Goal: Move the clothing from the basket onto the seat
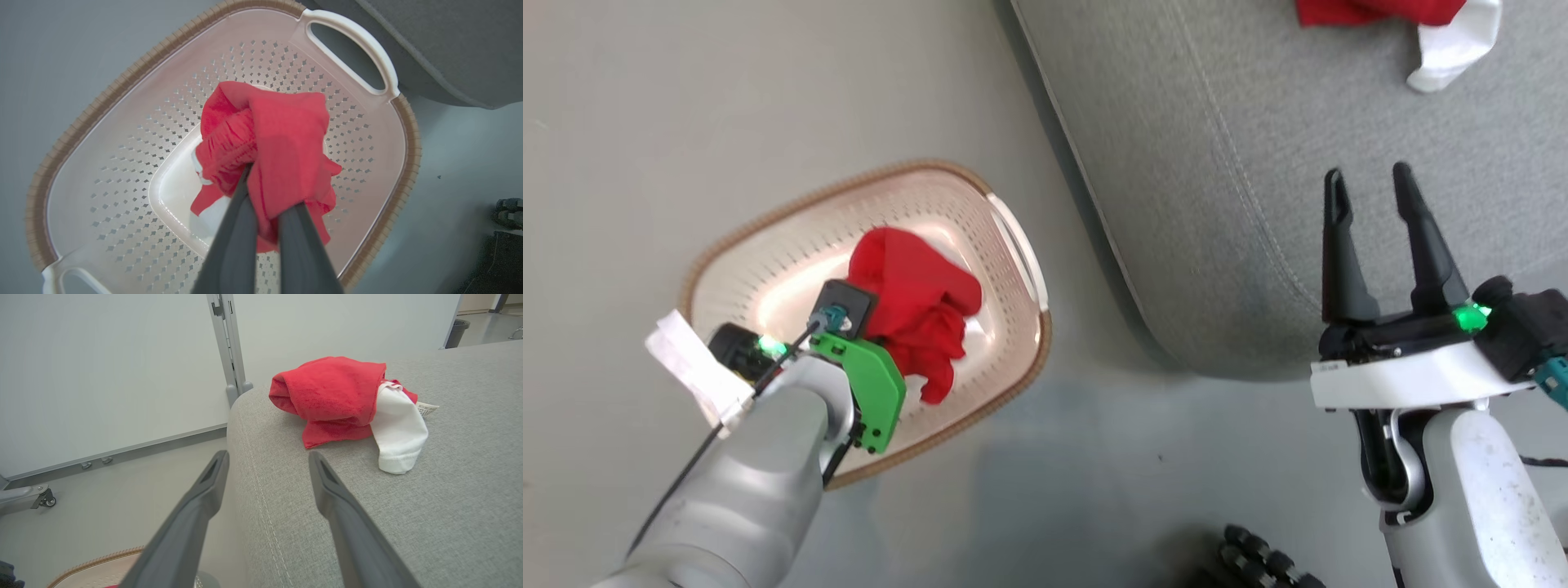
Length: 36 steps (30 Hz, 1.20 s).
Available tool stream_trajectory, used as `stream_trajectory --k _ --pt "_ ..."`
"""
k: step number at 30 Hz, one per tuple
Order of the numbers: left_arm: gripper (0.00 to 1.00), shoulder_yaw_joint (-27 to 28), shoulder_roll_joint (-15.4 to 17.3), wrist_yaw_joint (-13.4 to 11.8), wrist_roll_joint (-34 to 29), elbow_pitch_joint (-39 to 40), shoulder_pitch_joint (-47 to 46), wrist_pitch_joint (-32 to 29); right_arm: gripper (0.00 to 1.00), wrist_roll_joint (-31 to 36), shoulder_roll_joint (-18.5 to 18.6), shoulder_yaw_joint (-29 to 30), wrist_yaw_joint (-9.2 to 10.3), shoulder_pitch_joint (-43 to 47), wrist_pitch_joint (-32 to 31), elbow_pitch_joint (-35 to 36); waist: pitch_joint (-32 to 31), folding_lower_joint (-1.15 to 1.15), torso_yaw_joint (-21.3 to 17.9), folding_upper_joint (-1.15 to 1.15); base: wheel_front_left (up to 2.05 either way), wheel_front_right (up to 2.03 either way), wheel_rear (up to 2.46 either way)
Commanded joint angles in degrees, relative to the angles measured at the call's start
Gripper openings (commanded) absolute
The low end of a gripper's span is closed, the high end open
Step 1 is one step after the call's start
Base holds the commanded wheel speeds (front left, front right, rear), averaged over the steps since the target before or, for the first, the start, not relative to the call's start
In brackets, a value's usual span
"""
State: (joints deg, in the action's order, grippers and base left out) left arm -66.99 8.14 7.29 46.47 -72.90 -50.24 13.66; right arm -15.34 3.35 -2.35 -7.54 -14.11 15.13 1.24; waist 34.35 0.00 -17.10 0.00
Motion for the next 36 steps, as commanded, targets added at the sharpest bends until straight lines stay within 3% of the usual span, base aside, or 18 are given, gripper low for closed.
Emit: stream_trajectory --k 1,5,8,11,14,23,31,36 --pt "0.0 0.43 -0.69 0.21 0.81 0.39 1.99 0.7 1.0 -0.32 0.81 -0.03 0.1 1.59 0.03 -0.56 -13.29 0.0 6.39 0.0 0.0 0.0 0.0" --pt "0.0 1.29 -1.1 0.18 0.68 1.74 3.27 1.54 1.0 -0.61 1.7 -0.49 0.1 2.94 0.03 -1.42 -18.06 0.0 8.18 0.0 0.0 0.0 0.0" --pt "0.0 3.5 -0.45 -1.6 -0.2 5.56 3.86 1.55 1.0 -0.68 2.44 -1.21 0.1 4.08 0.03 -2.04 -21.41 0.0 9.23 0.0 0.0 0.0 0.0" --pt "0.0 6.53 2.24 -6.3 -4.22 12.07 5.71 1.57 1.0 -0.96 2.66 -2.0 0.1 5.09 0.03 -2.74 -24.91 0.0 9.85 0.0 0.0 0.0 0.0" --pt "0.0 10.48 4.15 -9.39 -8.51 18.94 8.98 1.54 1.0 -1.07 2.71 -2.93 0.1 6.38 0.03 -3.52 -28.01 0.0 10.17 0.0 0.0 0.0 0.0" --pt "0.0 23.05 9.19 -15.21 -22.07 37.01 18.95 1.54 1.0 -1.48 2.64 -4.4 0.1 8.79 0.03 -4.52 -33.48 0.0 10.37 0.0 0.0 0.0 0.0" --pt "0.0 29.45 11.5 -18.54 -32.88 49.79 25.16 1.55 1.0 -1.74 2.49 -4.64 0.1 10.19 0.03 -4.58 -35.54 0.0 10.97 0.0 0.0 0.0 0.0" --pt "0.0 33.53 12.14 -17.71 -37.62 61.48 28.16 1.55 1.0 -1.78 2.44 -4.62 0.1 10.31 0.03 -4.28 -35.82 0.0 11.33 0.0 0.0 0.0 0.0"
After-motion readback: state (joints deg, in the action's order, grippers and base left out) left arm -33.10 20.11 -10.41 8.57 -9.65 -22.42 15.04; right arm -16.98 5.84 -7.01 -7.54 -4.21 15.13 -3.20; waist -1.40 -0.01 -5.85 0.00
